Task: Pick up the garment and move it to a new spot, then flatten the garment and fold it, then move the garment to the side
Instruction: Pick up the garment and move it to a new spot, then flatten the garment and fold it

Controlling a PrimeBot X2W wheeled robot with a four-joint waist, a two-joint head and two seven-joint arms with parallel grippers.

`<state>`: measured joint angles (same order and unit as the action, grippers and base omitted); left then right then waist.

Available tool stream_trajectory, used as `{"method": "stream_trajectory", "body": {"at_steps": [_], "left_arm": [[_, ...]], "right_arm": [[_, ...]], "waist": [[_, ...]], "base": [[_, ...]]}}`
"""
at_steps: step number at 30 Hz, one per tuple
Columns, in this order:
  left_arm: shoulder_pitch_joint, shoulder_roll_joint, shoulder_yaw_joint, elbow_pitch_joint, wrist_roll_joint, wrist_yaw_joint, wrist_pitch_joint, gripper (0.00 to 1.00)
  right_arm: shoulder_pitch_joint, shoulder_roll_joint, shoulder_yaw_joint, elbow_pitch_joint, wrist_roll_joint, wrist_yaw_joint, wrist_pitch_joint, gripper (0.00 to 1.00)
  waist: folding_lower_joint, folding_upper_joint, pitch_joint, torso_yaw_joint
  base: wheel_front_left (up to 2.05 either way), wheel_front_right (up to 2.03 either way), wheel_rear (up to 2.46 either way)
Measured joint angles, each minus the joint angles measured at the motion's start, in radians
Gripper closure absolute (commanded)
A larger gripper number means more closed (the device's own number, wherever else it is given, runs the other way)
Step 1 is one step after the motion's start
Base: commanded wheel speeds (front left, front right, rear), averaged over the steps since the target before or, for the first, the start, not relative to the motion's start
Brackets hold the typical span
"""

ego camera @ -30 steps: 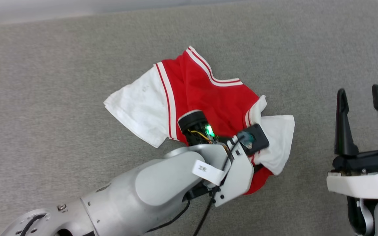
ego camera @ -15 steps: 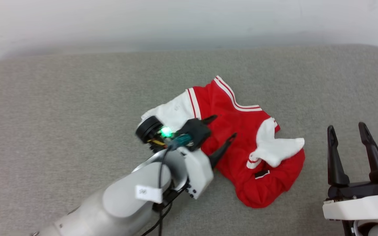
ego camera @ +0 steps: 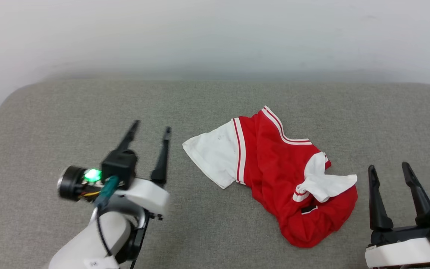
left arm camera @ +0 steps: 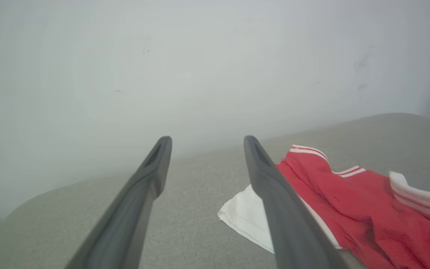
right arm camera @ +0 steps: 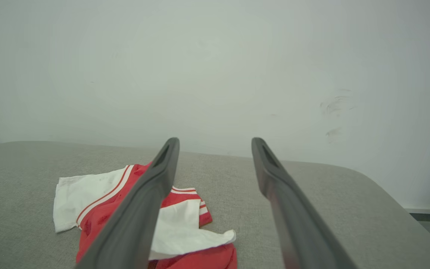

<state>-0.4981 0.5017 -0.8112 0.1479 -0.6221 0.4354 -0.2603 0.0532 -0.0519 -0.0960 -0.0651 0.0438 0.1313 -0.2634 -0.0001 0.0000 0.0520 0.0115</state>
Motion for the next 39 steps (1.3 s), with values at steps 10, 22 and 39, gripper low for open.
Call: {"method": "stream_trajectory", "body": {"at_steps": [10, 22, 39], "left_arm": [[0.327, -0.064, 0.33, -0.184, 0.223, 0.072, -0.003, 0.0], [0.542, -0.226, 0.516, -0.173, 0.394, -0.112, -0.003, 0.0], [0.604, -0.366, 0.667, -0.135, 0.509, -0.287, -0.003, 0.0]], "right_arm": [[0.022, 0.0, 0.009, 0.029, 0.0, 0.0, 0.0, 0.0], [0.037, 0.0, 0.02, 0.05, 0.031, 0.0, 0.0, 0.0], [0.069, 0.0, 0.012, 0.061, 0.056, 0.0, 0.0, 0.0]], "waist": [[0.0, 0.0, -0.031, 0.012], [0.0, 0.0, -0.056, 0.008], [0.0, 0.0, -0.071, 0.007]], "base": [[0.0, 0.0, 0.0], [0.0, 0.0, 0.0], [0.0, 0.0, 0.0]]}}
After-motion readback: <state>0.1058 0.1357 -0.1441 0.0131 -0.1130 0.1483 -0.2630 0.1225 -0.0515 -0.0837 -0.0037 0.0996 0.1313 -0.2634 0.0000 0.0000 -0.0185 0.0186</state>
